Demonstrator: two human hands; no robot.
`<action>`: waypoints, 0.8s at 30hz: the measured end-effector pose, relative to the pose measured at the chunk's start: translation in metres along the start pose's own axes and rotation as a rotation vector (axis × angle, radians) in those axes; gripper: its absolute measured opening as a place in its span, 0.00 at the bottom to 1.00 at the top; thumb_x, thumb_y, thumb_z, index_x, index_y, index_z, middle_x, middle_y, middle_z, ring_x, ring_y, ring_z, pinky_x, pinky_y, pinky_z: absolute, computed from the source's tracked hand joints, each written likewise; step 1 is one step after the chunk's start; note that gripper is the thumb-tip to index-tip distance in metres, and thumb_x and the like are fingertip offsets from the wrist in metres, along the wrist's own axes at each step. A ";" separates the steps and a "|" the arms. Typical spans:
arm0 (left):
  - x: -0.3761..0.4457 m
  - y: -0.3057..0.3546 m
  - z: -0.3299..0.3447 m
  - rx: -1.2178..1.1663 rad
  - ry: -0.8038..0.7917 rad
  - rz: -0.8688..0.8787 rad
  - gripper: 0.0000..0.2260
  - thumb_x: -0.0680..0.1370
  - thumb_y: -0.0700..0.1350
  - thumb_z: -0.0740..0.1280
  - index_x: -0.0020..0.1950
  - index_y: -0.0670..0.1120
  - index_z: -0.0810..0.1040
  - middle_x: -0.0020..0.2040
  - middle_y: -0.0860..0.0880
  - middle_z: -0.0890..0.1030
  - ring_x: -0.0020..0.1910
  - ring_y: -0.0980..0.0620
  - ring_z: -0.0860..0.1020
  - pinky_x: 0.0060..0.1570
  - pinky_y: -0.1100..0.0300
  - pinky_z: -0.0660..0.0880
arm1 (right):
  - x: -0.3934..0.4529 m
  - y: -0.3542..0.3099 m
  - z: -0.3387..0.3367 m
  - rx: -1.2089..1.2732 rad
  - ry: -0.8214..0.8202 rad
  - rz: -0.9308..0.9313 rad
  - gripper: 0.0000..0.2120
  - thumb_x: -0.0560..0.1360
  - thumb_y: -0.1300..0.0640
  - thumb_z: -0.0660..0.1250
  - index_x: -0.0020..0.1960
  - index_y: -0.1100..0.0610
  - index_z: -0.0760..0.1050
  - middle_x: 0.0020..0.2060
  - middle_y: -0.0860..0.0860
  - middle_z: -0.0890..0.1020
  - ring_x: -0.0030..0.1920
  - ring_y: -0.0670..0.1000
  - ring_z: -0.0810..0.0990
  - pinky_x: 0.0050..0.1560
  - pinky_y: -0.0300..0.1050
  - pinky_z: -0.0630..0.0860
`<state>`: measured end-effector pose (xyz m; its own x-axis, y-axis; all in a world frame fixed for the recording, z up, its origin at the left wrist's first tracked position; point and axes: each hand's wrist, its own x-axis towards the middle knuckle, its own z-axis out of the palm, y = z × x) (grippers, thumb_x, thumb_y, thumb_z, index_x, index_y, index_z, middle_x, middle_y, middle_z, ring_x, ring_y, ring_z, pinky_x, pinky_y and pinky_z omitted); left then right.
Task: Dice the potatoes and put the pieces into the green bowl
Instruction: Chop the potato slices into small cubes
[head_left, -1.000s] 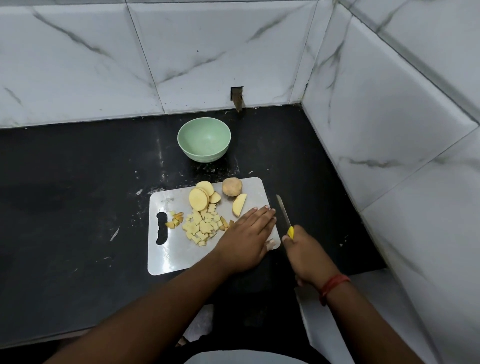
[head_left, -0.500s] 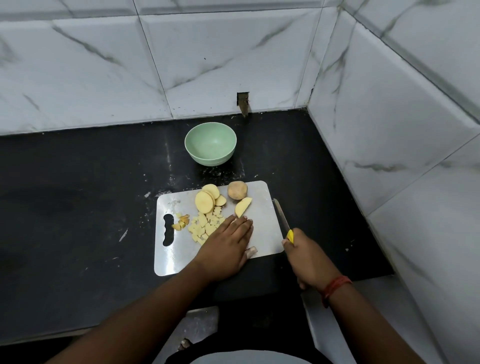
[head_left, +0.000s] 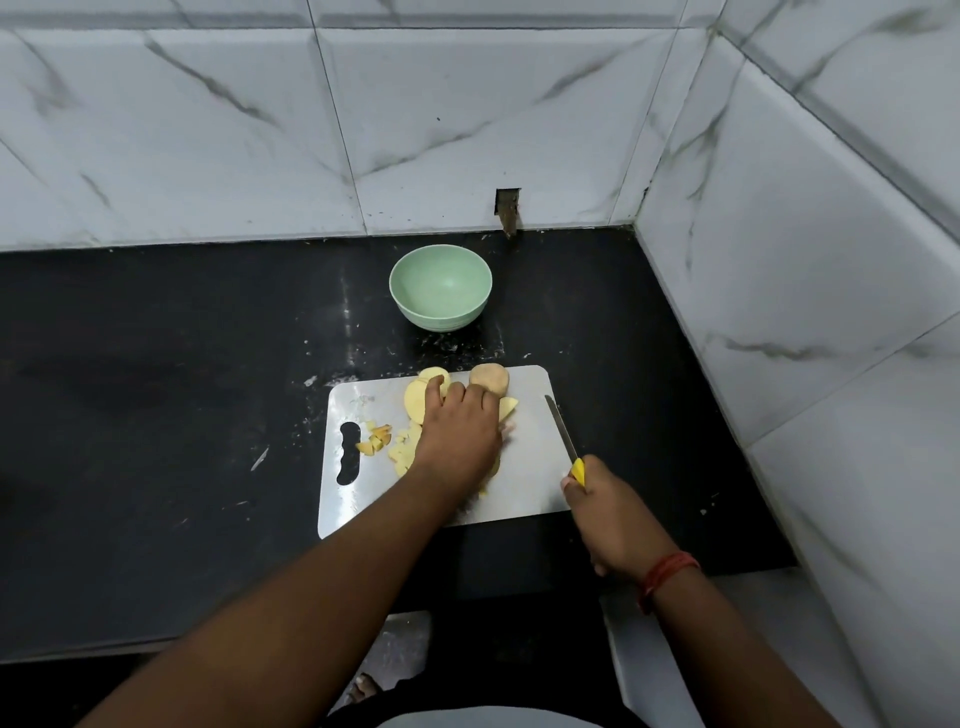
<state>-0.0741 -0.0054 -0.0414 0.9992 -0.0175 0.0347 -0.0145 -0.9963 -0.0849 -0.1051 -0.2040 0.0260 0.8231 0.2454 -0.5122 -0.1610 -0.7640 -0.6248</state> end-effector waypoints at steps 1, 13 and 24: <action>0.002 0.001 0.001 -0.002 -0.006 -0.022 0.19 0.83 0.58 0.58 0.65 0.45 0.73 0.61 0.46 0.78 0.61 0.43 0.74 0.71 0.40 0.58 | 0.000 0.001 0.000 -0.003 0.002 0.002 0.10 0.83 0.49 0.53 0.49 0.55 0.65 0.39 0.56 0.75 0.25 0.54 0.75 0.23 0.43 0.74; 0.002 0.011 0.003 -0.187 0.061 0.005 0.12 0.78 0.41 0.67 0.61 0.46 0.75 0.59 0.45 0.76 0.55 0.43 0.74 0.54 0.49 0.70 | 0.002 0.011 -0.006 0.000 0.030 0.004 0.09 0.83 0.50 0.53 0.48 0.55 0.63 0.37 0.54 0.73 0.26 0.52 0.74 0.22 0.40 0.71; 0.003 0.021 0.002 -0.662 0.047 -0.163 0.13 0.78 0.48 0.71 0.59 0.46 0.76 0.56 0.47 0.79 0.51 0.46 0.78 0.46 0.51 0.75 | 0.041 -0.001 0.015 0.233 0.004 0.110 0.04 0.80 0.56 0.55 0.49 0.56 0.67 0.43 0.59 0.82 0.24 0.53 0.71 0.24 0.42 0.70</action>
<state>-0.0712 -0.0260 -0.0450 0.9881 0.1487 0.0396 0.1025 -0.8278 0.5516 -0.0793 -0.1848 -0.0033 0.7957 0.1654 -0.5826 -0.3705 -0.6280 -0.6843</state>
